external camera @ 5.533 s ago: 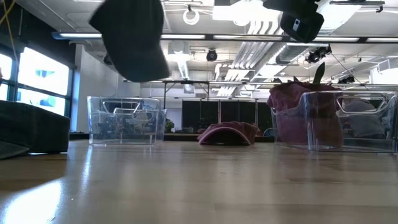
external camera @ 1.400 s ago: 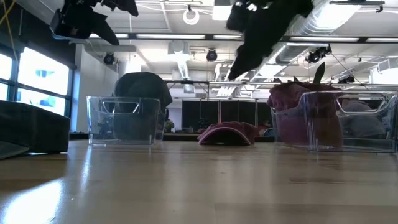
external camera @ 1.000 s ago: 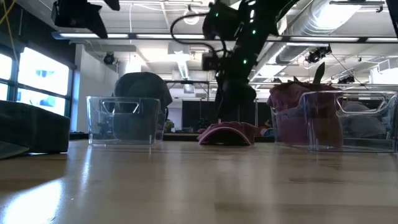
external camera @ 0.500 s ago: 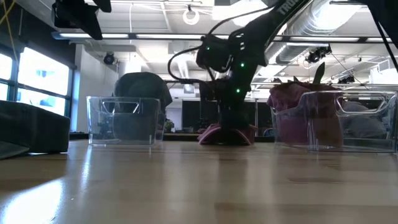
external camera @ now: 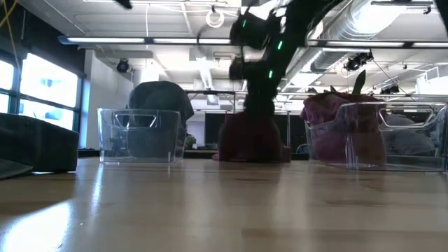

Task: Pick & Place hat
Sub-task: Put the red cap into the right transparent bin

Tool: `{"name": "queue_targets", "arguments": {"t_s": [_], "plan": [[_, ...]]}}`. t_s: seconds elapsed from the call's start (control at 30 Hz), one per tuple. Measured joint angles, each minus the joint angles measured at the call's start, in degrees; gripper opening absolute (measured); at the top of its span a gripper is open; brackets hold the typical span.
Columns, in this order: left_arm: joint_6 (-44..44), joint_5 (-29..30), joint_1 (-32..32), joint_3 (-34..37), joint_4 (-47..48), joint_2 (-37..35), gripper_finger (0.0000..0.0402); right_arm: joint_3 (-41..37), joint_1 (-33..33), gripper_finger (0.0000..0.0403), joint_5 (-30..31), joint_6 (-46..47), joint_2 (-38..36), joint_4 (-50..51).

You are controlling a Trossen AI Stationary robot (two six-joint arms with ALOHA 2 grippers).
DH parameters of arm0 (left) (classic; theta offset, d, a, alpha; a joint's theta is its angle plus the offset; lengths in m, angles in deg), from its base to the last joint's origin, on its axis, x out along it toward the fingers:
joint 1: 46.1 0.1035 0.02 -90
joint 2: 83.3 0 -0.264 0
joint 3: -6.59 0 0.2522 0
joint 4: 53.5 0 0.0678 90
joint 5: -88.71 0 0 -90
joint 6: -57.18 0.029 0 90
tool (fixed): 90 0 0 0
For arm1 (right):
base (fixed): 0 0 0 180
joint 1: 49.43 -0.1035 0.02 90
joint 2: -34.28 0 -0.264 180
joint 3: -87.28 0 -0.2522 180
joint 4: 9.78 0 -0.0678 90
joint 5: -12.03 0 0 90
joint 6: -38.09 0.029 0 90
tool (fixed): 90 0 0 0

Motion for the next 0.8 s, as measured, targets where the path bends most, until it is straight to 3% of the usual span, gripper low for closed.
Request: {"name": "queue_targets", "arguments": {"t_s": [0.23,0.37,0.6,0.67,0.8], "plan": [[10.7,15.5,0.0,-8.6,0.9,0.0,0.0162,0.0,-0.4,0.0014,-18.1,17.0,-20.0,8.7],[20.0,21.9,0.0,-10.4,-4.5,0.0,0.016,-0.8,2.1,0.0009,-32.5,24.5,-29.7,9.4],[33.8,25.2,0.3,-10.5,-13.9,0.5,0.016,-12.2,5.8,0.001,-36.6,37.7,-42.6,-3.0],[33.1,24.7,1.5,-10.4,-13.9,0.9,0.016,-14.9,5.4,0.0007,-37.4,40.9,-46.1,-7.5],[22.5,22.6,5.4,-10.4,-9.9,0.8,0.0153,-19.8,3.9,0.0009,-37.6,44.2,-52.0,-13.8]]}}
